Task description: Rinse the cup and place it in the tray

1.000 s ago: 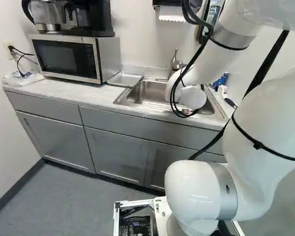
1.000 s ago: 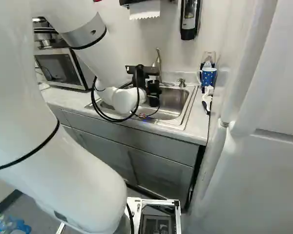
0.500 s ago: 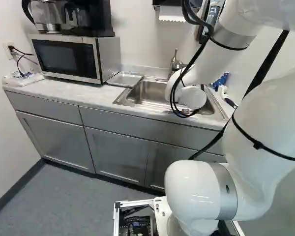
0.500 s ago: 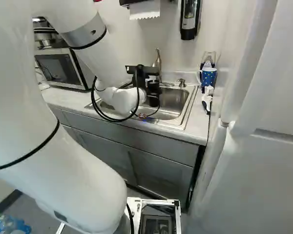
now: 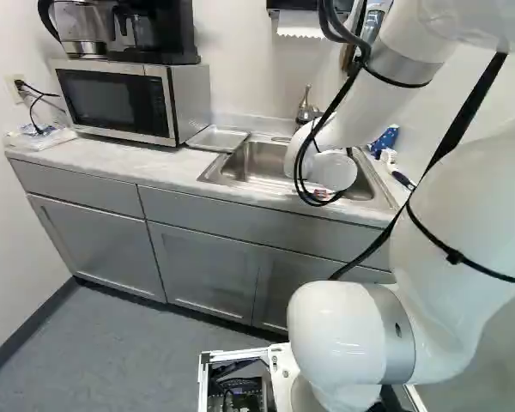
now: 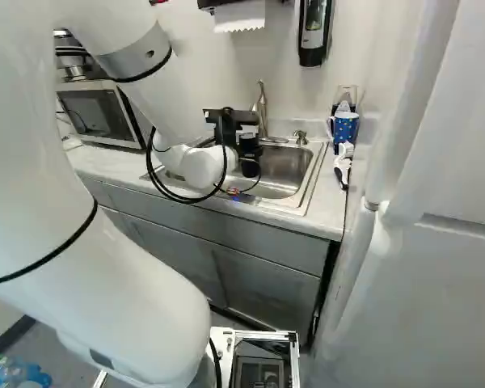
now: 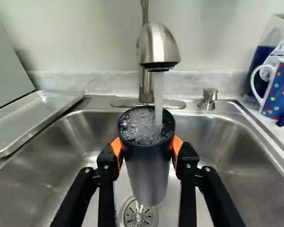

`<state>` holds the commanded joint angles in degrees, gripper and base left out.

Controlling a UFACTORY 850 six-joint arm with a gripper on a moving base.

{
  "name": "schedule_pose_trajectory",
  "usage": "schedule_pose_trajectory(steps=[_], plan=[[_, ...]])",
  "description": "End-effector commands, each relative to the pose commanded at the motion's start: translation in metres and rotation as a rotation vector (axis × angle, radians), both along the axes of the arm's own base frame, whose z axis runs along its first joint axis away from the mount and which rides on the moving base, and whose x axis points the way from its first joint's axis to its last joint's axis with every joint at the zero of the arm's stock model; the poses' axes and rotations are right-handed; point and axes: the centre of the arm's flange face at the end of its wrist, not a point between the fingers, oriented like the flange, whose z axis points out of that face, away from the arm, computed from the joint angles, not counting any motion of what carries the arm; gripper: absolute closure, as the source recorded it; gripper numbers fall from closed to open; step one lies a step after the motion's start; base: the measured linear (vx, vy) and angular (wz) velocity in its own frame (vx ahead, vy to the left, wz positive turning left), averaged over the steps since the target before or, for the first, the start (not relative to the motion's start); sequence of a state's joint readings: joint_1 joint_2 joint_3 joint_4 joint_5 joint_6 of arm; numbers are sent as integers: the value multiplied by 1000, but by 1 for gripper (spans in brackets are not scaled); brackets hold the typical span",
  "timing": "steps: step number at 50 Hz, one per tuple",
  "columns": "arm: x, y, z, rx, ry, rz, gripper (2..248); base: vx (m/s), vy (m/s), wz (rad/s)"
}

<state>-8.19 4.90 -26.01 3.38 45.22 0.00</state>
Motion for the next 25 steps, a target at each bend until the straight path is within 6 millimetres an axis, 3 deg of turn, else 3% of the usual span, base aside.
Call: schedule_pose_trajectory(steps=[25], plan=[[-4, 34, 10, -3, -26, 85, 128, 0, 0, 0]])
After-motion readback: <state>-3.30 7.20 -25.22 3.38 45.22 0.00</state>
